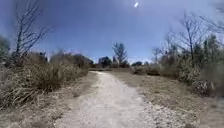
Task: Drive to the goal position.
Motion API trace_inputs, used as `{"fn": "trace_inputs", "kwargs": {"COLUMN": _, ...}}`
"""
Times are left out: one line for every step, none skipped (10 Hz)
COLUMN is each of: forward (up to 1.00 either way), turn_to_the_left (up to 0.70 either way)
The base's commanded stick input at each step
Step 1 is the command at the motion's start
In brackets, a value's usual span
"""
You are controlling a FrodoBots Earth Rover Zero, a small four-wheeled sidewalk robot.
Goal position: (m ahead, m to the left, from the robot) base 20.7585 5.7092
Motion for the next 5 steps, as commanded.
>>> {"fn": "trace_inputs", "kwargs": {"forward": 0.70, "turn_to_the_left": 0.19}}
{"fn": "trace_inputs", "kwargs": {"forward": 0.70, "turn_to_the_left": 0.00}}
{"fn": "trace_inputs", "kwargs": {"forward": 0.70, "turn_to_the_left": 0.00}}
{"fn": "trace_inputs", "kwargs": {"forward": 0.70, "turn_to_the_left": 0.00}}
{"fn": "trace_inputs", "kwargs": {"forward": 0.70, "turn_to_the_left": 0.00}}
